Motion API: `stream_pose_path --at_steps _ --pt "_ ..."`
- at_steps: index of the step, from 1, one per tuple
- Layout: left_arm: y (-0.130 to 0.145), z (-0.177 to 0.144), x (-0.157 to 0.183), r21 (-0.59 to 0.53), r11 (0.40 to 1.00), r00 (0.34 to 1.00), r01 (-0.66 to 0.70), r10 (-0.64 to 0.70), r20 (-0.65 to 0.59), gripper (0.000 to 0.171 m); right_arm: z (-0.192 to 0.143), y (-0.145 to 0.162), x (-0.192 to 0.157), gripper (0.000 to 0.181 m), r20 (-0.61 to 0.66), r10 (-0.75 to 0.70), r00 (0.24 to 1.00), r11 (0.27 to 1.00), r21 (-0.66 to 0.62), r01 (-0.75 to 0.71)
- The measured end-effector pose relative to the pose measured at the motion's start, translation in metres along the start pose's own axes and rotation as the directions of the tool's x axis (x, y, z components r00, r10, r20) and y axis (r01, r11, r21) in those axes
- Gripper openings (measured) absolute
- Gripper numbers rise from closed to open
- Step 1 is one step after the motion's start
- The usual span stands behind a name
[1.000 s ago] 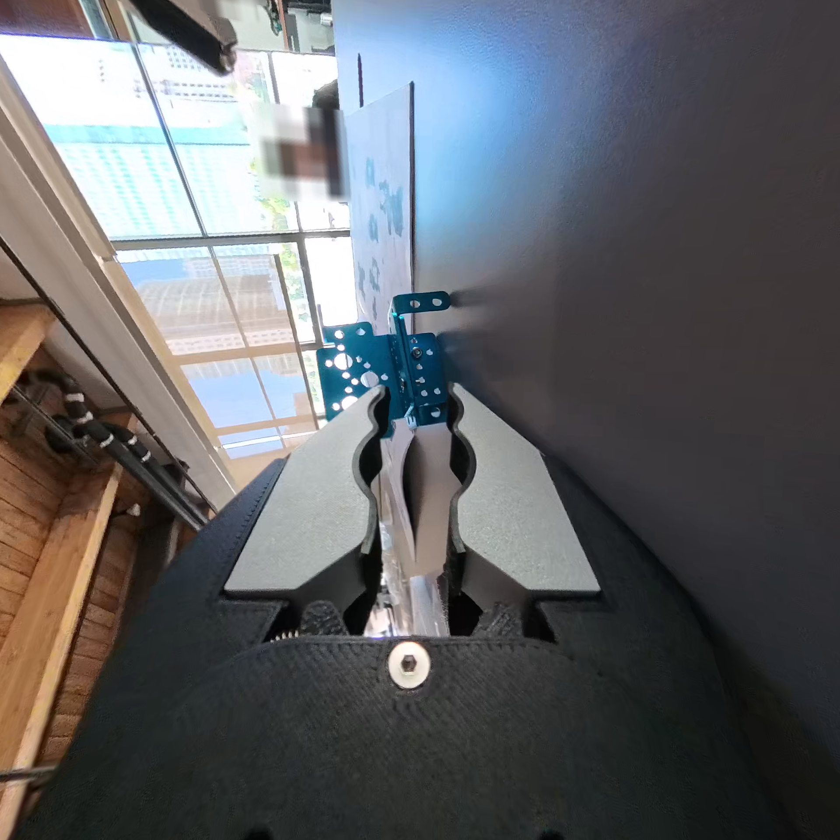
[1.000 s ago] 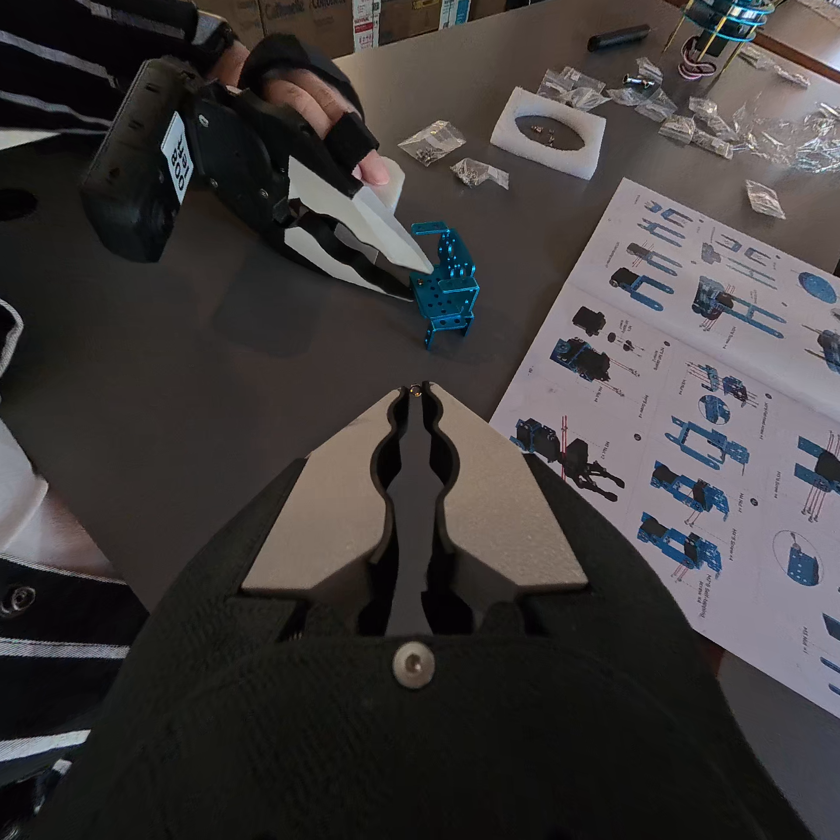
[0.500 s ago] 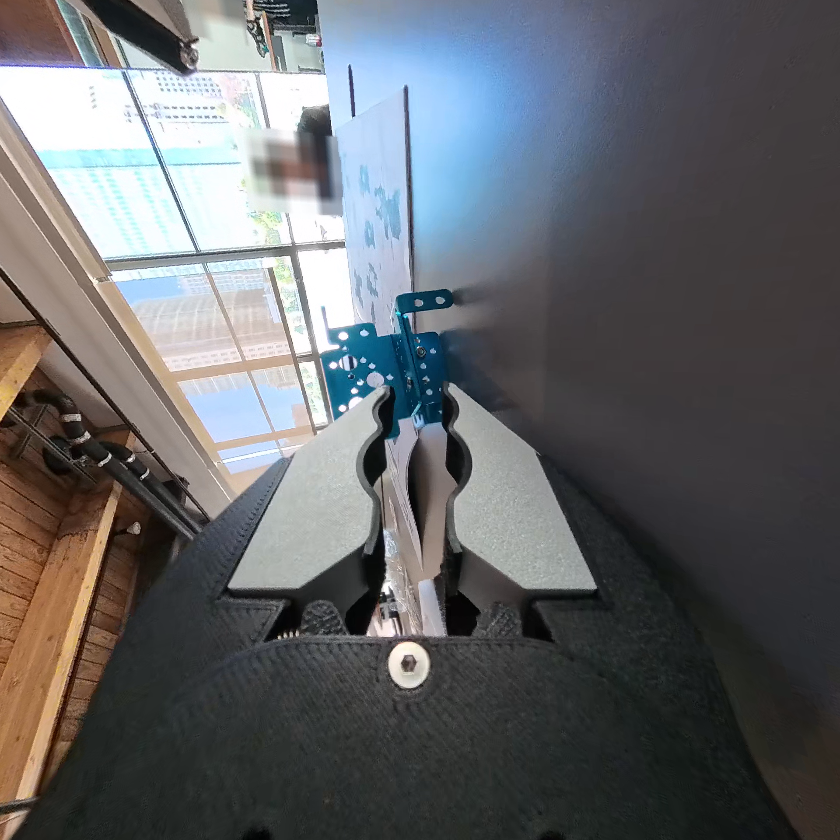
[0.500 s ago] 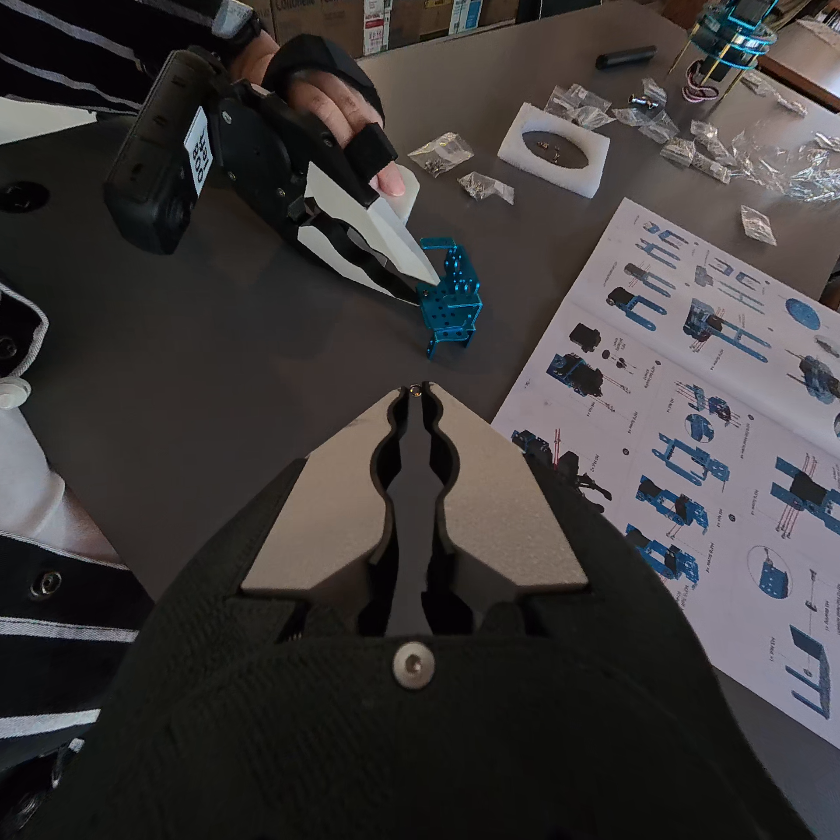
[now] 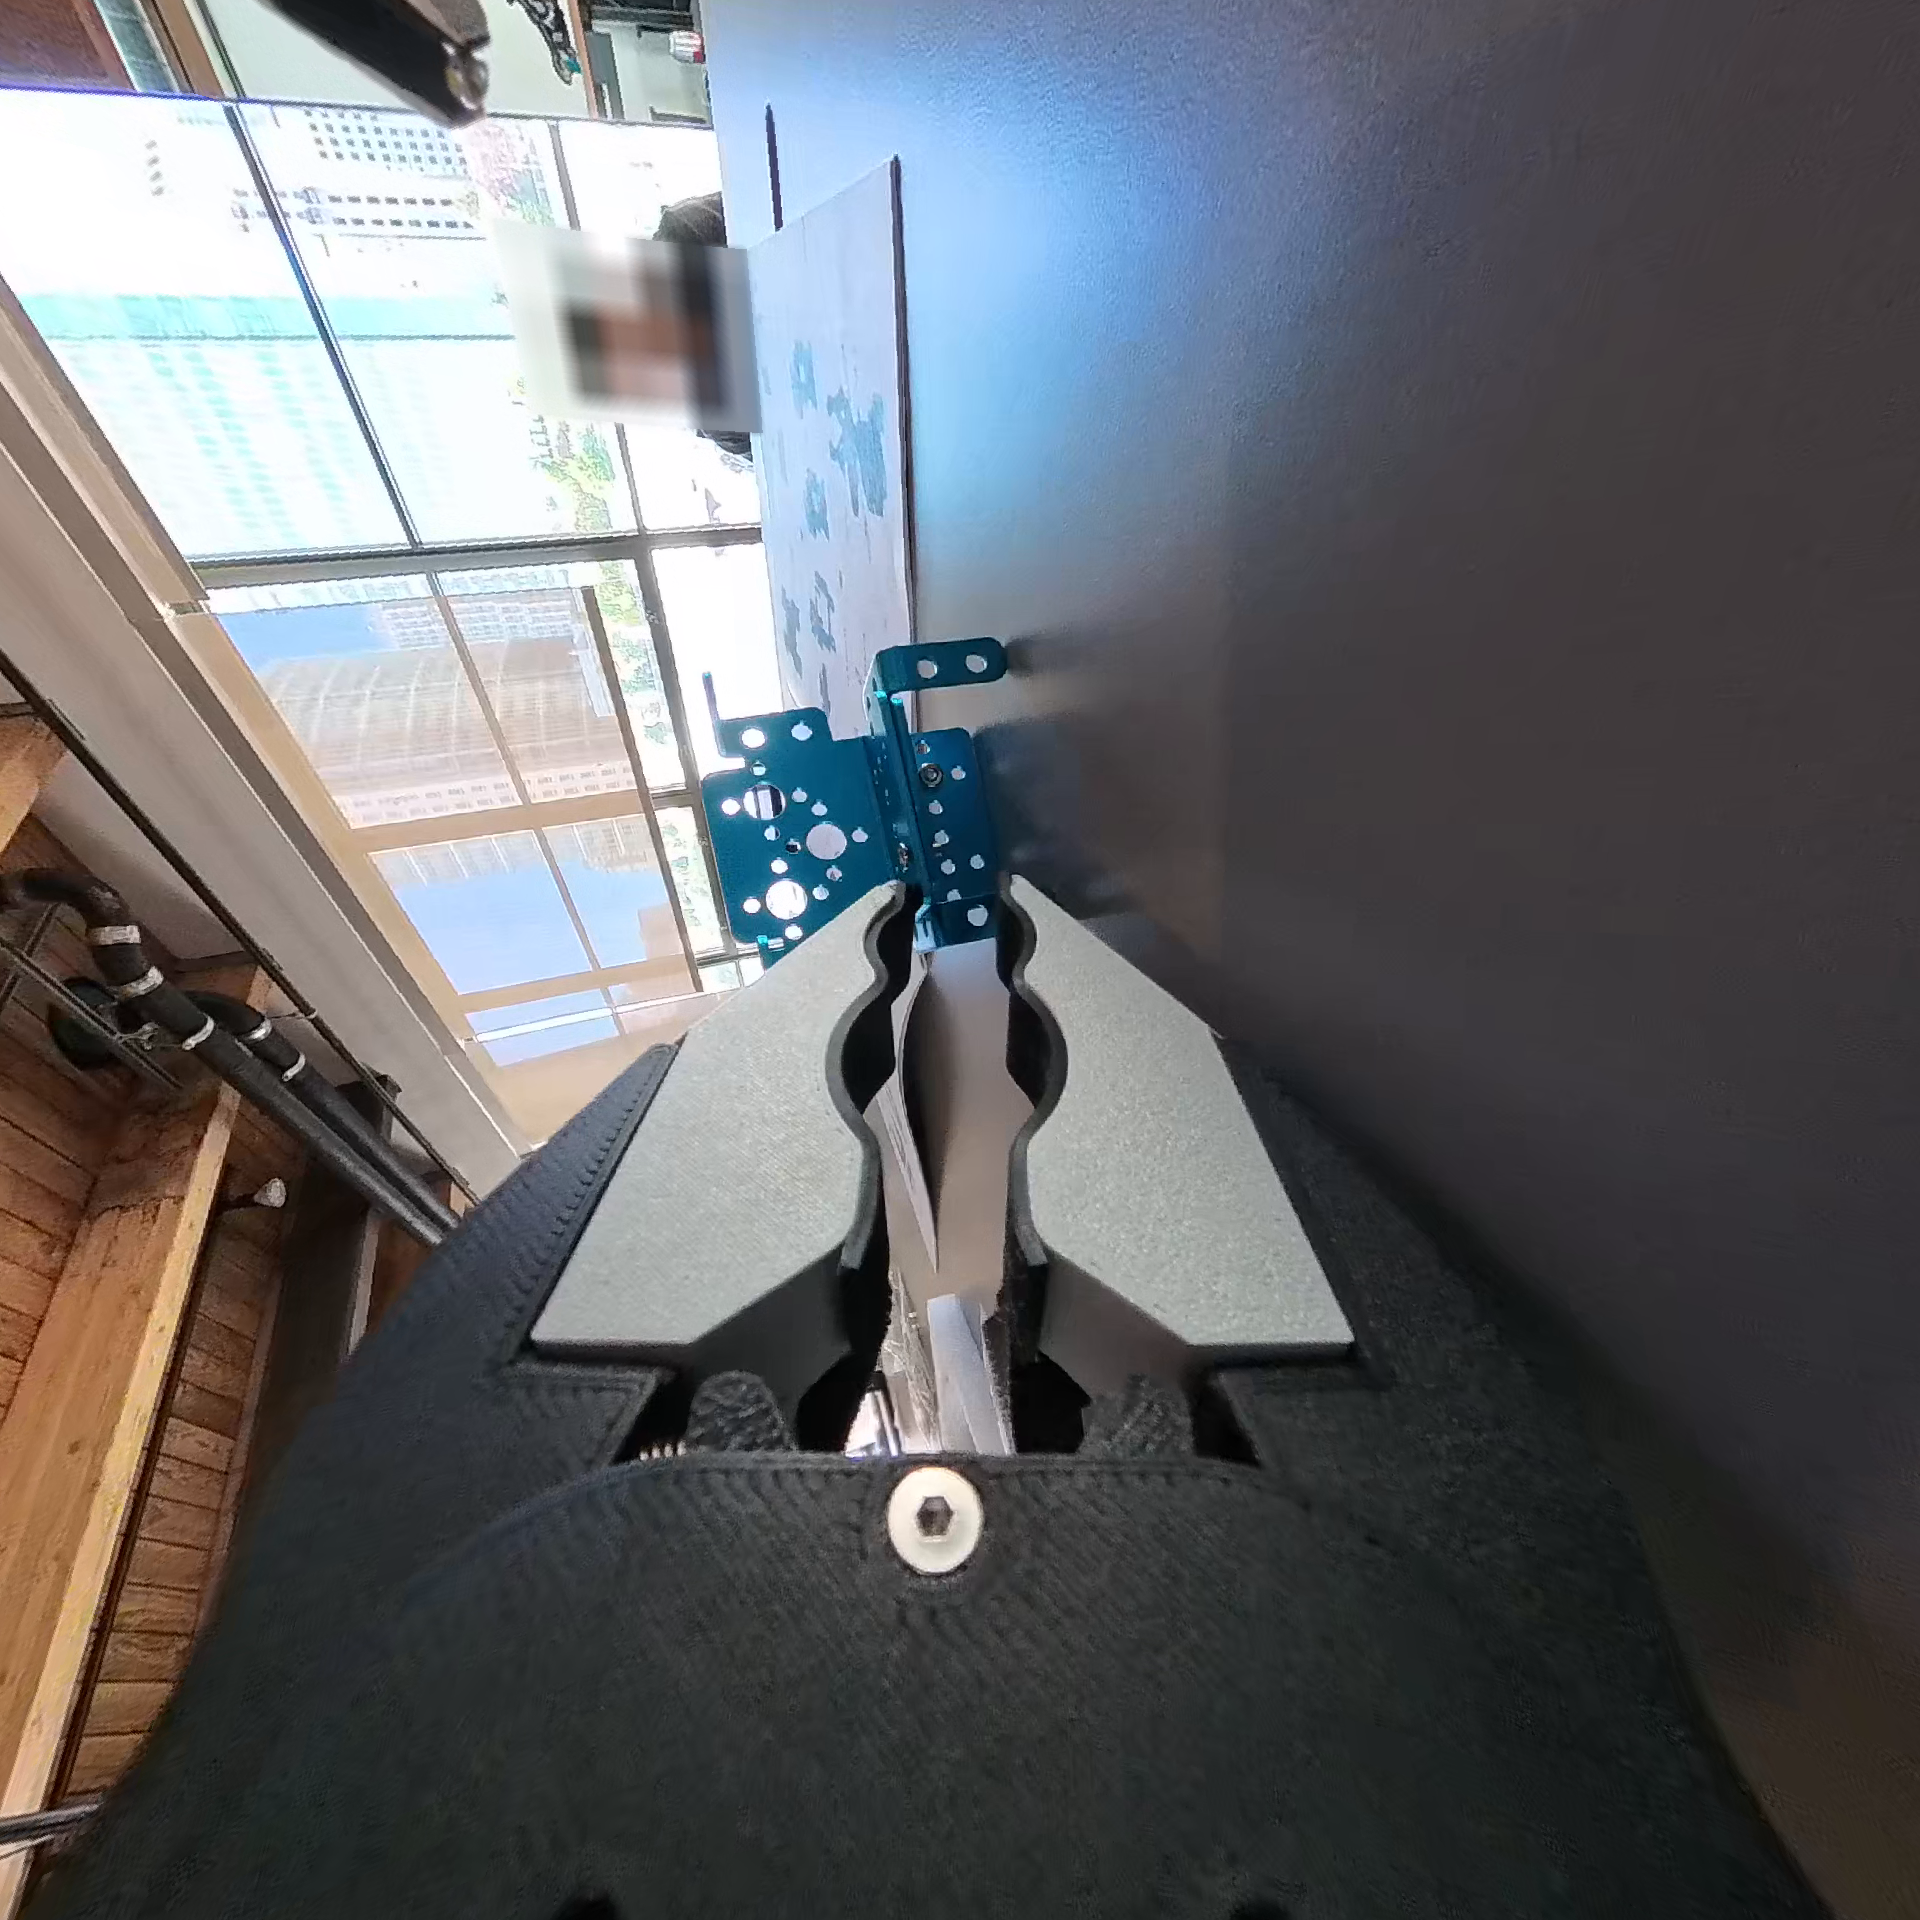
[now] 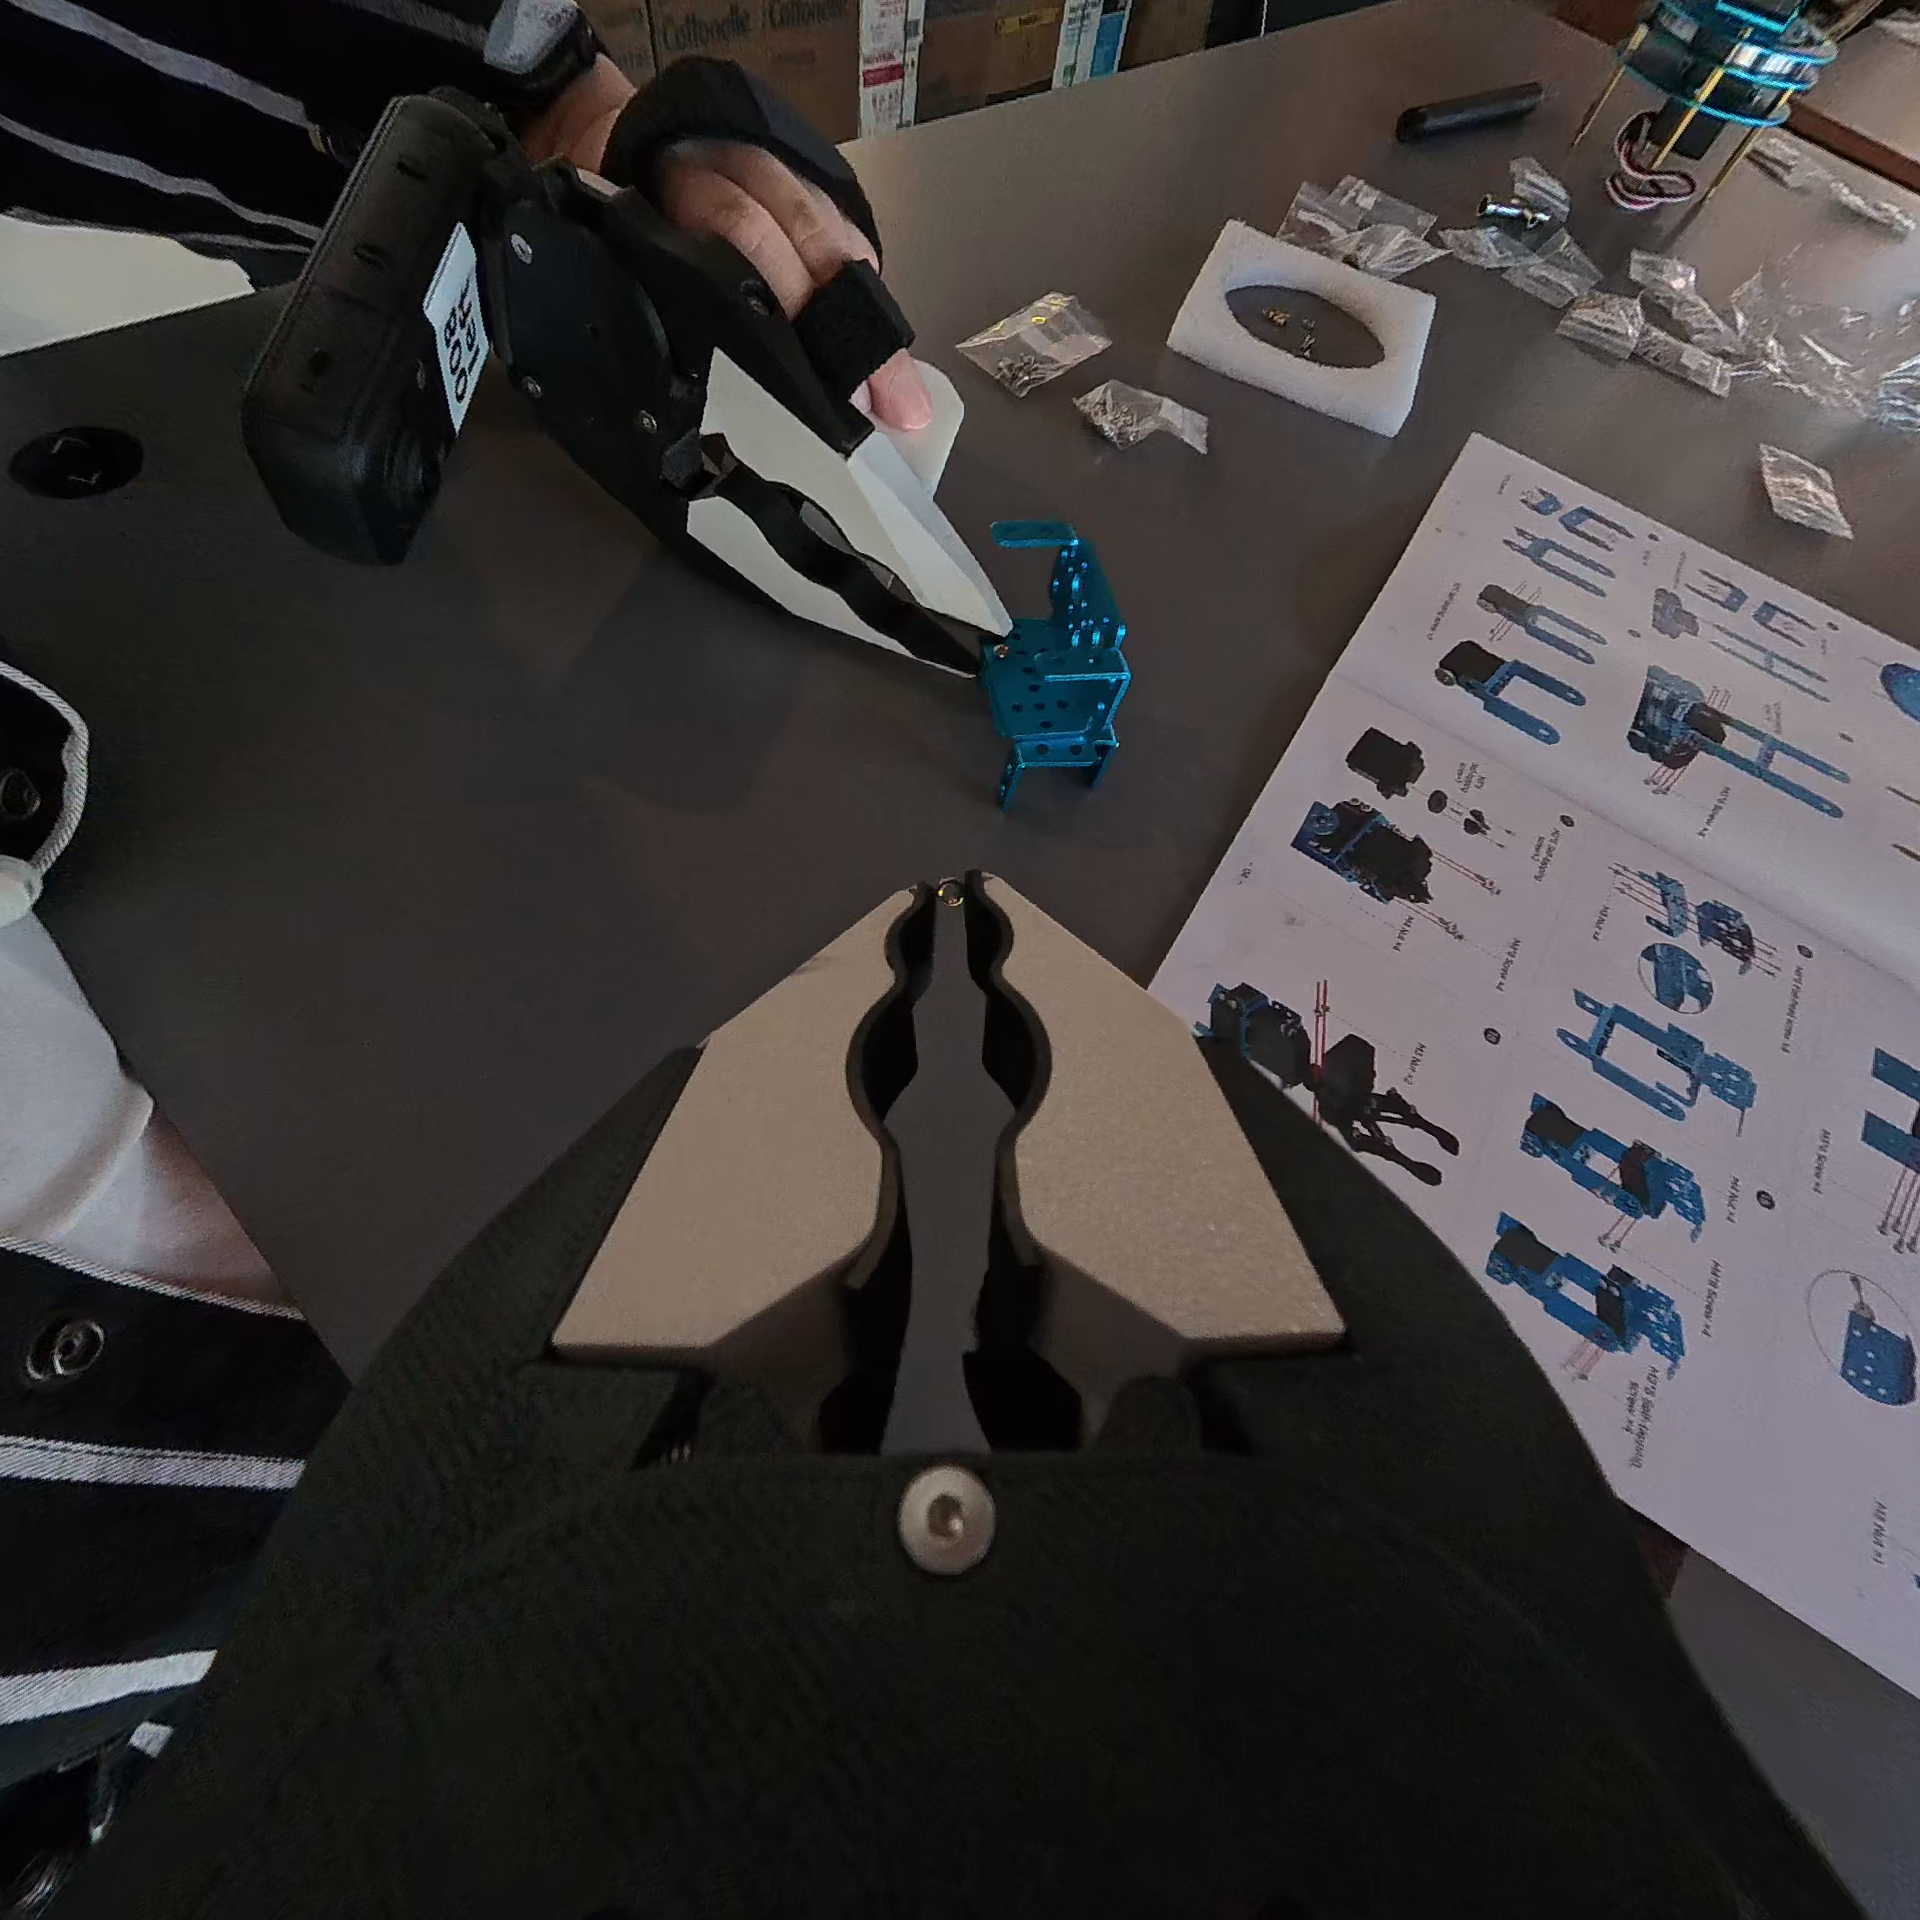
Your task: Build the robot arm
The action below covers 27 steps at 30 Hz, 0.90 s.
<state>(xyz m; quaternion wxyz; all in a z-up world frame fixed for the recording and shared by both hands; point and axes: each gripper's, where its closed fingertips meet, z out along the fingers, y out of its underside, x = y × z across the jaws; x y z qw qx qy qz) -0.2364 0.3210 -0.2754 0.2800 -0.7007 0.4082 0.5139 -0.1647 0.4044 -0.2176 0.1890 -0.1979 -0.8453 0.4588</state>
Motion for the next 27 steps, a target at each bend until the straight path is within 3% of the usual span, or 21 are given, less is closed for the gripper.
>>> stream_pose_path --at_steps 12,21,27 --pt "0.001 0.0 -0.001 -0.008 1.0 1.0 -0.01 0.01 -0.008 0.012 0.016 0.012 0.0 0.005 -0.015 0.013 1.0 1.0 0.002 -0.013" --pt "0.007 -0.002 0.0 -0.024 1.0 1.0 0.0 0.0 -0.005 0.011 0.007 -0.006 0.021 0.005 -0.115 0.043 0.992 0.987 0.156 -0.025" --pt "0.005 -0.002 0.002 -0.02 1.0 1.0 0.018 -0.018 -0.008 0.011 0.003 -0.01 0.021 0.005 -0.135 0.014 0.991 0.985 0.171 0.009"
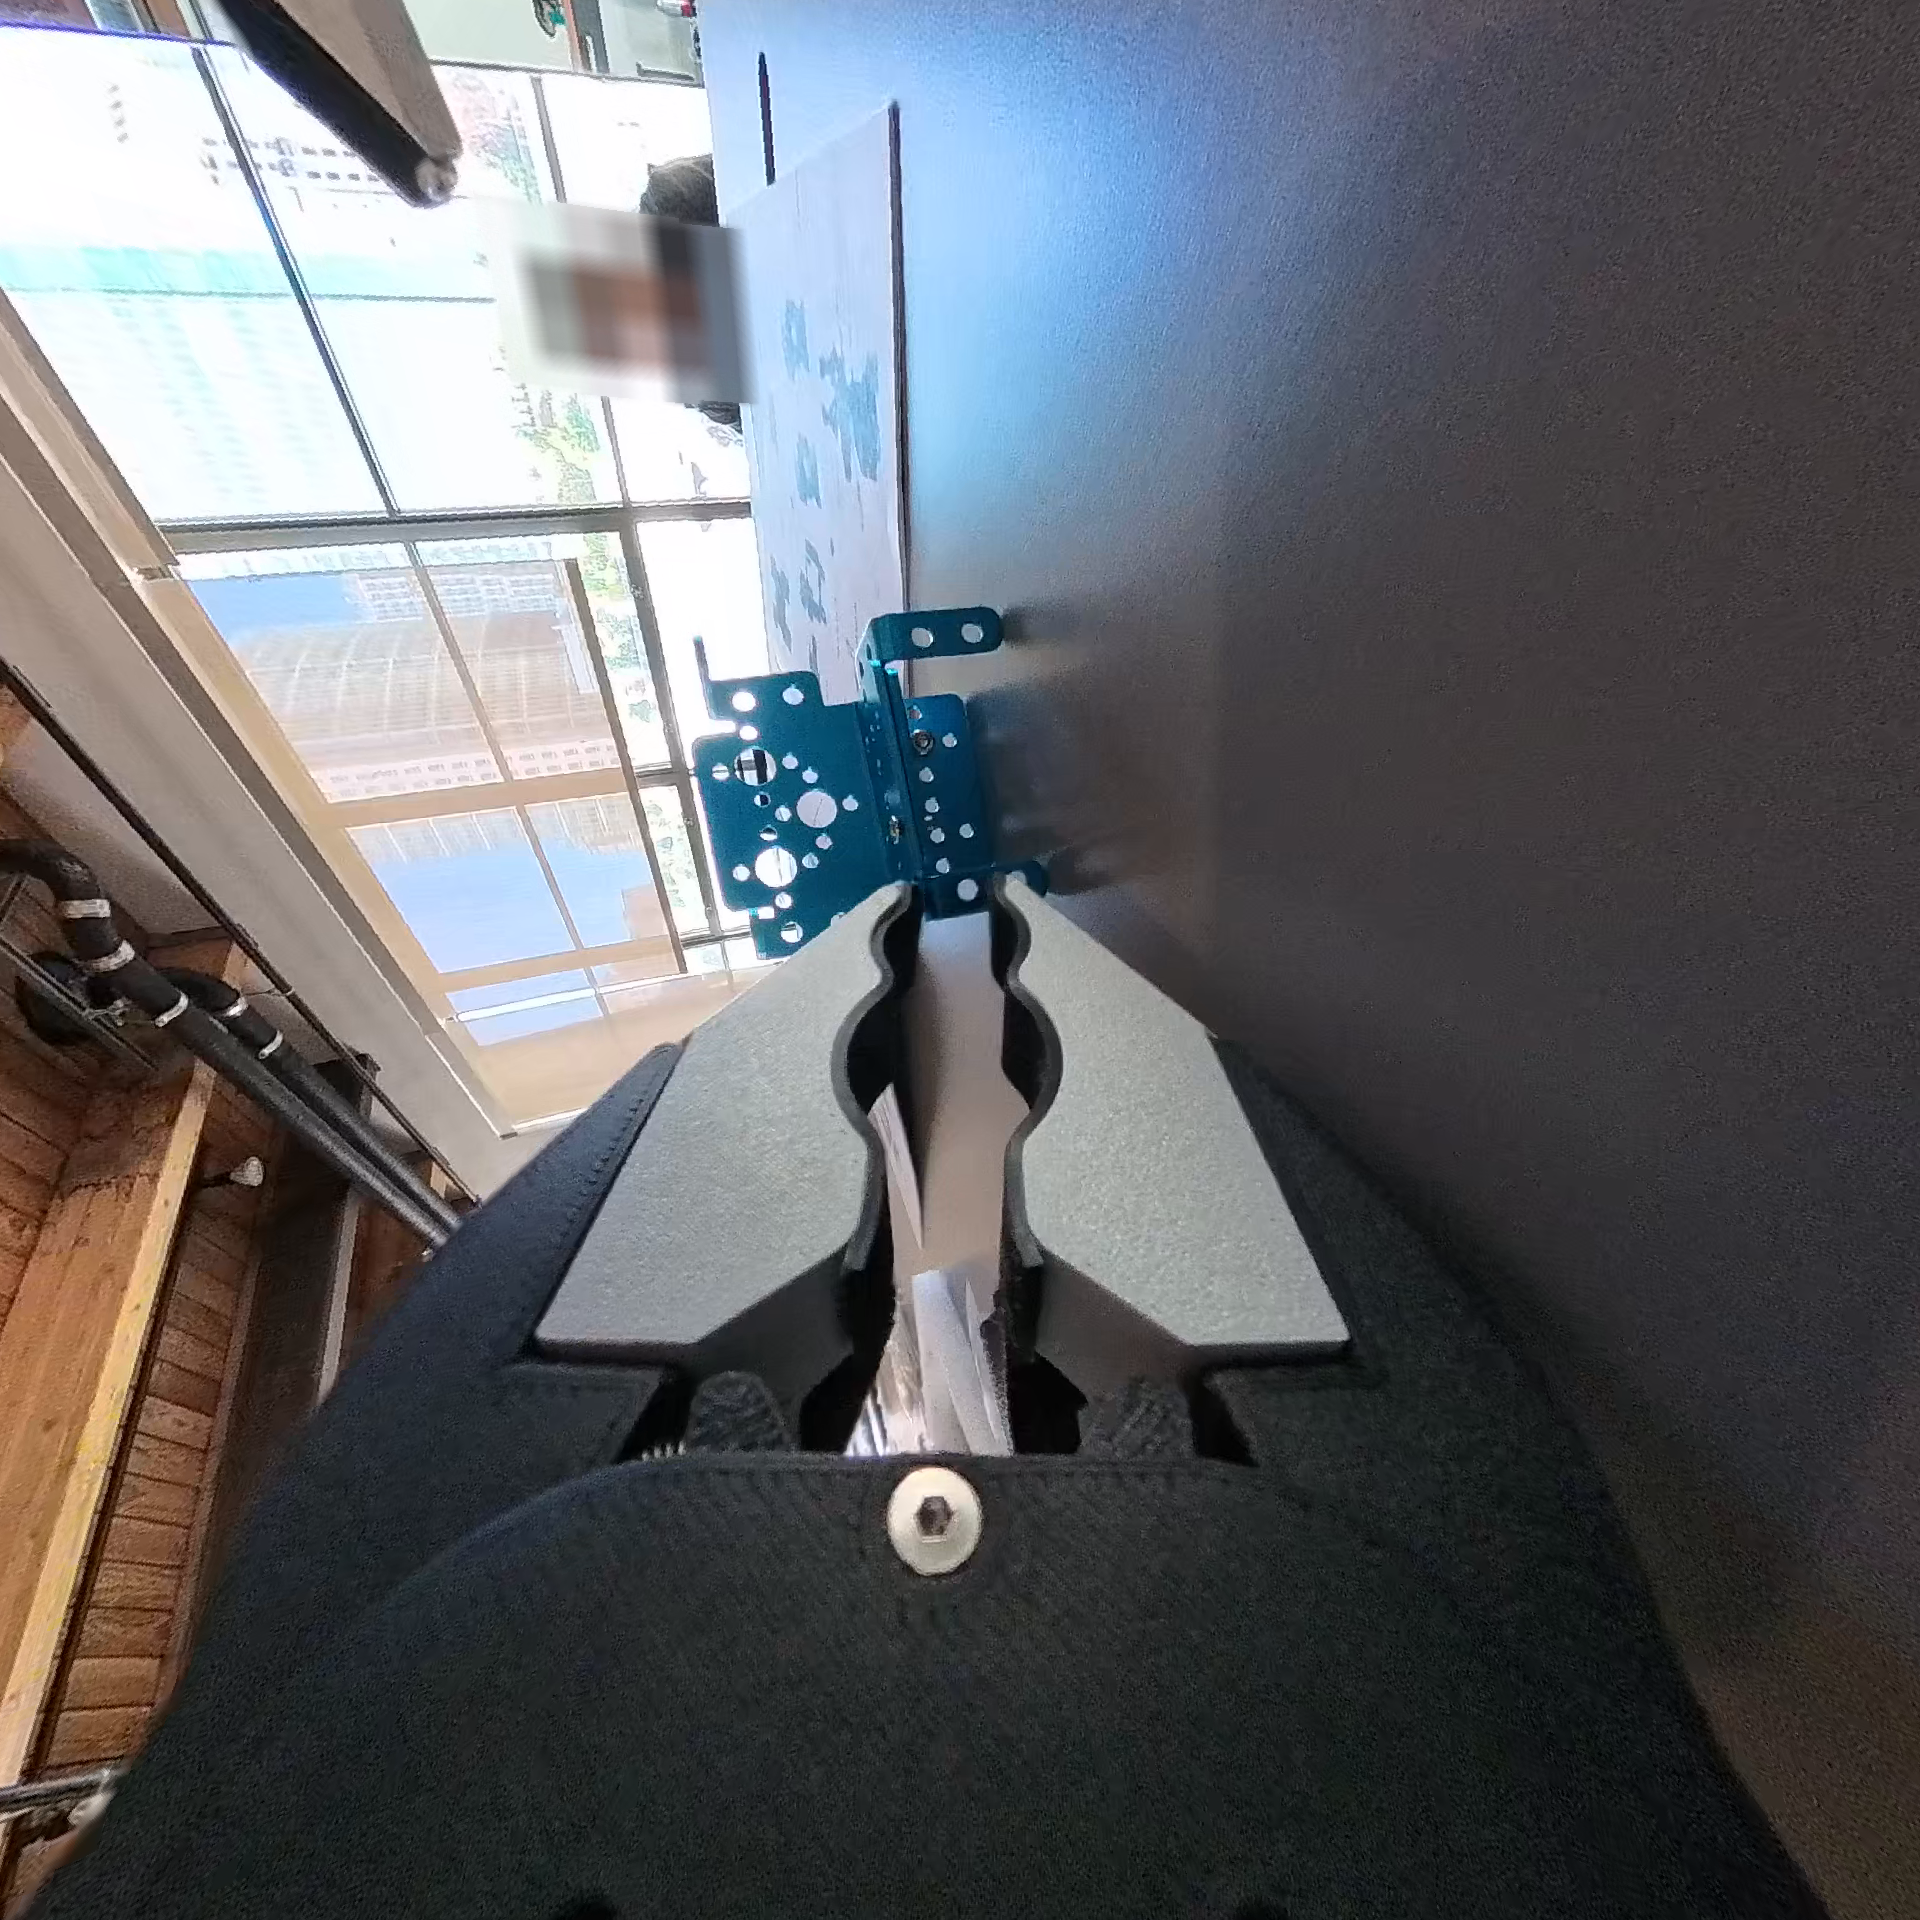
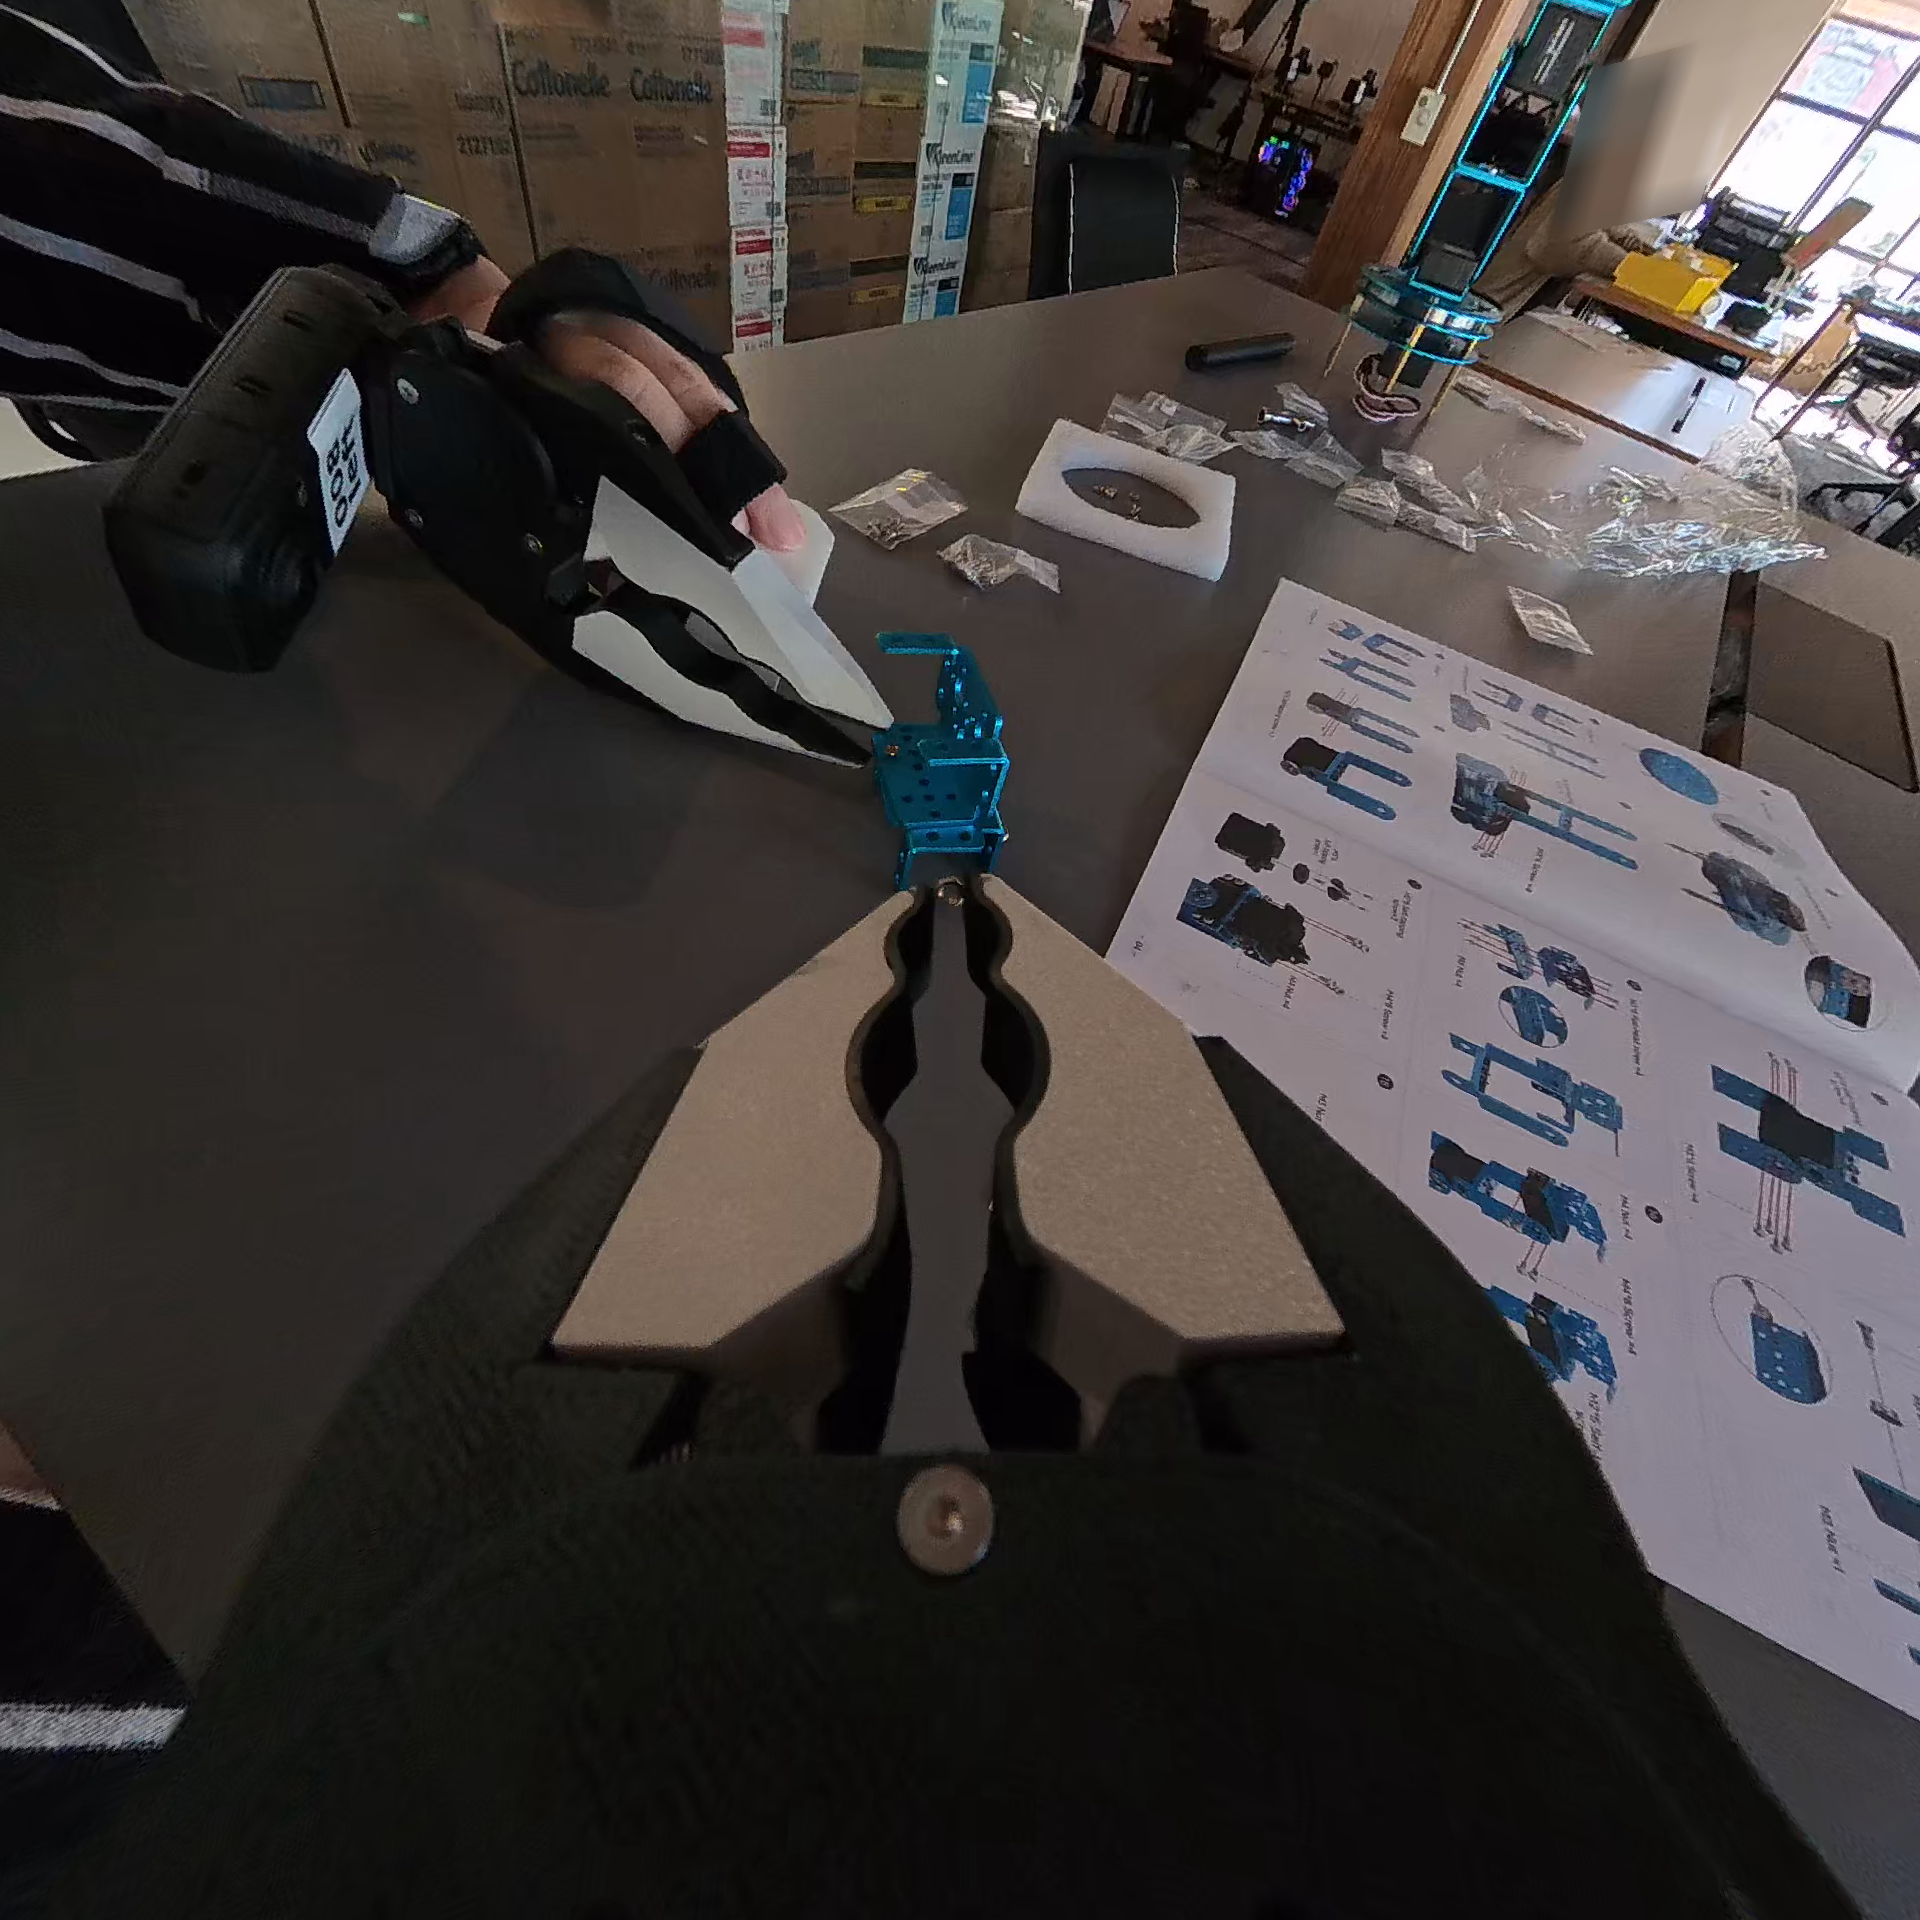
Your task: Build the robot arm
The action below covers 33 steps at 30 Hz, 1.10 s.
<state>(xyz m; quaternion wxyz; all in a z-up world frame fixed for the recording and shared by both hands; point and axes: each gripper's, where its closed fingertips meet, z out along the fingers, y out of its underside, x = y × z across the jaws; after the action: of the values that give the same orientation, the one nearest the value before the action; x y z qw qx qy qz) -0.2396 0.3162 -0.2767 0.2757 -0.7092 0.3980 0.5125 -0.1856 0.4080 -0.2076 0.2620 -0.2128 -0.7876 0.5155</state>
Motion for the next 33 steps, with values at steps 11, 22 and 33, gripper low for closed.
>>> stream_pose_path --at_steps 11,22,33 --pt "0.001 0.0 0.0 0.018 0.999 0.999 0.046 -0.046 -0.001 0.017 0.008 0.018 0.0 0.005 -0.028 -0.031 0.999 0.998 -0.051 0.029" --pt "-0.004 0.007 -0.005 0.052 0.998 0.999 -0.027 0.026 0.023 0.021 0.007 0.022 -0.003 0.005 -0.007 -0.003 1.0 0.998 -0.062 0.002" --pt "-0.007 0.01 -0.008 0.073 0.995 0.998 -0.063 0.06 0.032 0.007 0.003 0.021 -0.003 0.005 -0.005 0.0 1.0 0.998 -0.059 -0.001"
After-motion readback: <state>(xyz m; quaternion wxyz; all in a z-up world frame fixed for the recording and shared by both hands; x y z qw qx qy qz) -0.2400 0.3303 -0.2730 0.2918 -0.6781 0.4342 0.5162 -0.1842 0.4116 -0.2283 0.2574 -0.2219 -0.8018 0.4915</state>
